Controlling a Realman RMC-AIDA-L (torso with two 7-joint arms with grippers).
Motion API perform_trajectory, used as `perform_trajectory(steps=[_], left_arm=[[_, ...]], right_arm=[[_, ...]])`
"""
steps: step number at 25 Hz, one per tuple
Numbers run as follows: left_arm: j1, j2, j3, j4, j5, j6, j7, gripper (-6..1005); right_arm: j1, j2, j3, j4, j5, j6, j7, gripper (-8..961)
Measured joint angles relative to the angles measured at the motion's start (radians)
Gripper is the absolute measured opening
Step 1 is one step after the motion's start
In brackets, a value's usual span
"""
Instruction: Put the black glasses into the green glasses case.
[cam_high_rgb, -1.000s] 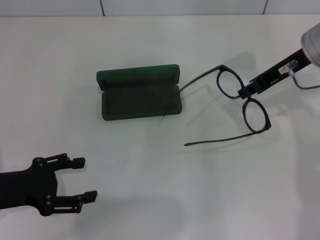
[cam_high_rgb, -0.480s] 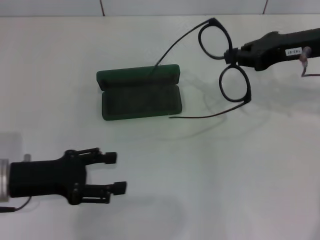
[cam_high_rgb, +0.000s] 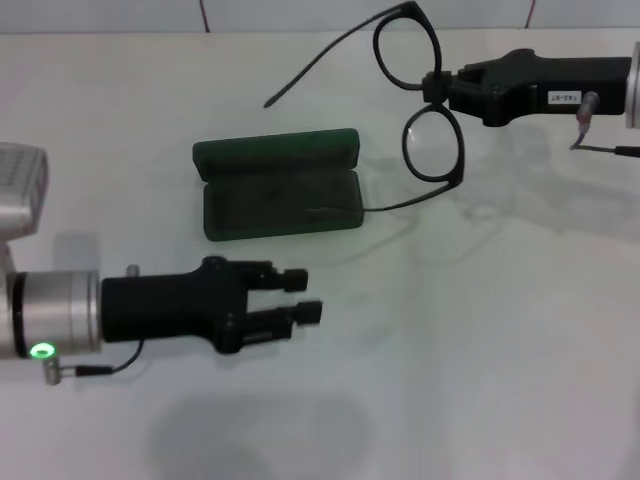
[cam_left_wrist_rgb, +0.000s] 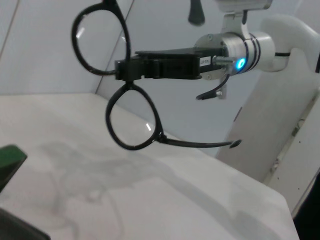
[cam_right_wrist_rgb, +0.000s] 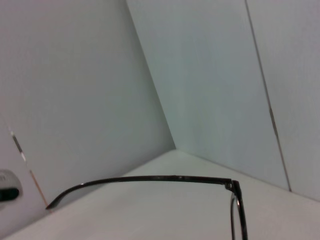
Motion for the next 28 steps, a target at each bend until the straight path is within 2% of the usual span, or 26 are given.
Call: perform_trajectory(steps=[7,16,23,28], left_arm=[[-0.069,-0.002,0.0,-0.089,-0.043,-0.021,0.01,328],[-0.118,-0.003,0.0,-0.163,-0.085,-0.05,-0.017,140],[-0.132,-0.004,0.005,-0.179,-0.115,-0.05,-0.018,21],[-0.149,-0.004,0.005,-0.195,-0.116,-0.046,-0.018,20]], right_arm=[[0.008,0.005,-0.012,0.163,0.179,0.008,-0.106,46],[0.055,0.012,-0.013,0.332,0.223,0.013,-0.196,45],[0.072,0.012,-0.031,0.364,0.232,0.012,-0.211,45],[0.076,0.012,-0.054,0.365,0.233,0.013,-0.211,44]])
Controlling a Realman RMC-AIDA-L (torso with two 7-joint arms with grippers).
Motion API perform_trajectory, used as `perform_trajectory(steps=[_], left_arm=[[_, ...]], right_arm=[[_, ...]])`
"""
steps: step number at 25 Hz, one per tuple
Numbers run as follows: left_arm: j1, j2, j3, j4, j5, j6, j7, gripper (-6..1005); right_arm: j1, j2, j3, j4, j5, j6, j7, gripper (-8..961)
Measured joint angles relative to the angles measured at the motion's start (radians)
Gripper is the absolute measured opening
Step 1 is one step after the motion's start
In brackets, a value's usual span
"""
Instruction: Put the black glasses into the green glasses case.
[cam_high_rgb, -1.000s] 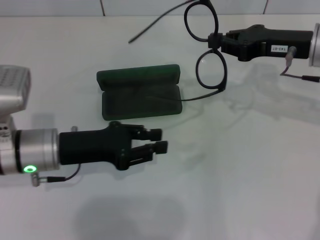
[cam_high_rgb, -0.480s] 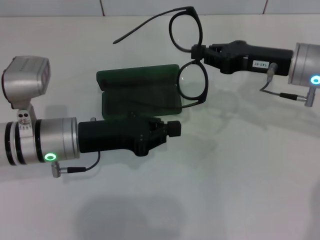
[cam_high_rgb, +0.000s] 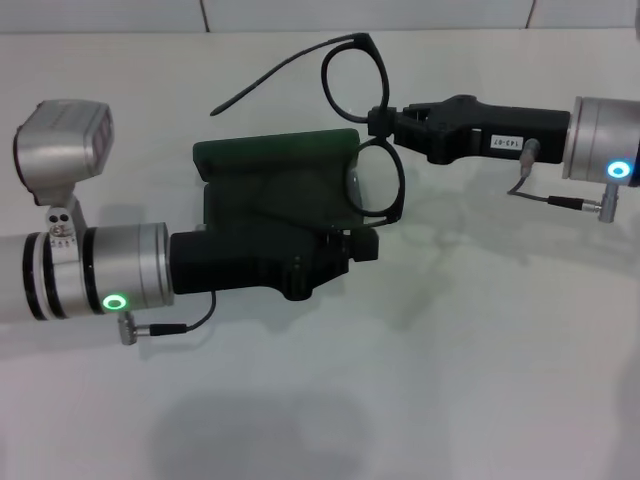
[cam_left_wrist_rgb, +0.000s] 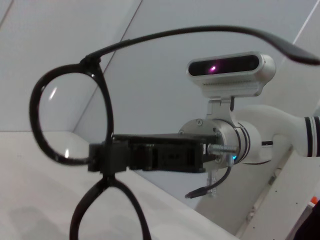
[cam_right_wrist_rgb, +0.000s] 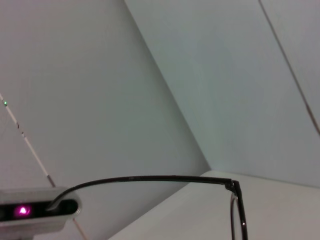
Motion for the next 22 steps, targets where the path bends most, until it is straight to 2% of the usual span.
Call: perform_trajectory(steps=[10,22], left_arm=[[-0.029,0.001,-0.001,0.0,-0.023,0.001,-0.011,16],[-0.059,0.0,-0.002,-0.002,-0.024,-0.003,-0.024,15]], right_arm=[[0.003,0.0,-0.089,-0.009,0.001,-0.009,-0.004,42],[0.002,0.0,-0.11,-0.011,0.002,-0.067,-0.011,39]])
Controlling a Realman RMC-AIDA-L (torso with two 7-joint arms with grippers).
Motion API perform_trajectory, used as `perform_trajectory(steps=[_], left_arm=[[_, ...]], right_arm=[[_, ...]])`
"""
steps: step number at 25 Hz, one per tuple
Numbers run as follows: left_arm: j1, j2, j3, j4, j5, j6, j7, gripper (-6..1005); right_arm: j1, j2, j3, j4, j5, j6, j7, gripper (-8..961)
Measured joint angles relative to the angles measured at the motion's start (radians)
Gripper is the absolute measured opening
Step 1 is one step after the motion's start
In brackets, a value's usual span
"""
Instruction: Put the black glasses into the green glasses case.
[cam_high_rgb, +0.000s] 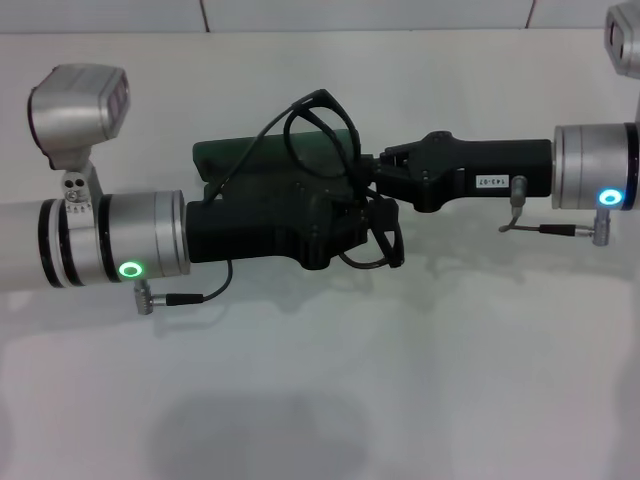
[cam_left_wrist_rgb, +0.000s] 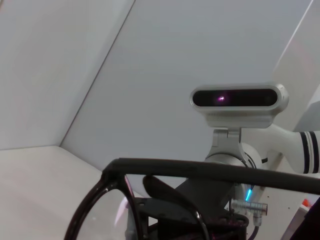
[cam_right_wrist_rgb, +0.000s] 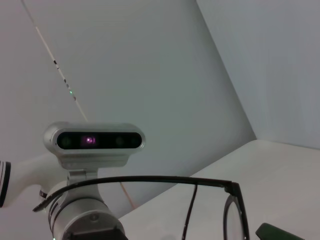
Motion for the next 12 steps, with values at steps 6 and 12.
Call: perform_trajectory(steps=[6,12], left_arm=[[-0.001,0.0,0.001,0.0,0.0,-0.001,-0.001,14],[-0.001,0.0,0.002,0.0,0.0,0.001,-0.004,14]], right_arm=[[-0.003,0.0,0.003,-0.001,0.0,-0.006,-0.002,39],[-0.006,0.0,0.003,-0.001,0.011,-0.018,-0.008,39]])
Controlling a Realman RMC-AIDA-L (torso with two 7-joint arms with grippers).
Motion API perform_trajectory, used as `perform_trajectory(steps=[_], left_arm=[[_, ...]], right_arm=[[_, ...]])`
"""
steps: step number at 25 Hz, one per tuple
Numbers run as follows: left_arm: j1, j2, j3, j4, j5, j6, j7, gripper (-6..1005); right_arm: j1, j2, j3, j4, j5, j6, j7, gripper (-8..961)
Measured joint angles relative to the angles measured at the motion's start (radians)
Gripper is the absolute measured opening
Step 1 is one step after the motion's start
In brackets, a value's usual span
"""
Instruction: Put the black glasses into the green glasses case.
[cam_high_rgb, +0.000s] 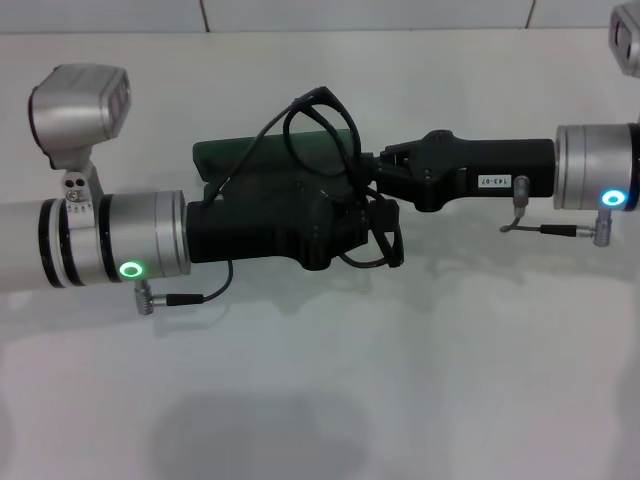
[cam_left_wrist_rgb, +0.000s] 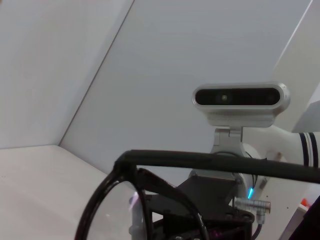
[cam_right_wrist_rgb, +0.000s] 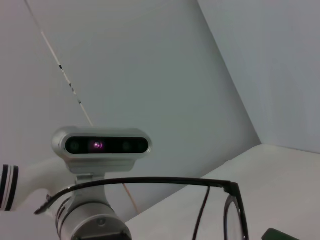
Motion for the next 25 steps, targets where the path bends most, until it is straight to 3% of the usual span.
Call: perform_trajectory(steps=[25], left_arm=[[0.0,0.001,0.0,0.007,0.0,0.015,-0.01,12]], right_arm=[[-0.01,-0.003,0.004,0.0,0.007,-0.014,0.0,39]])
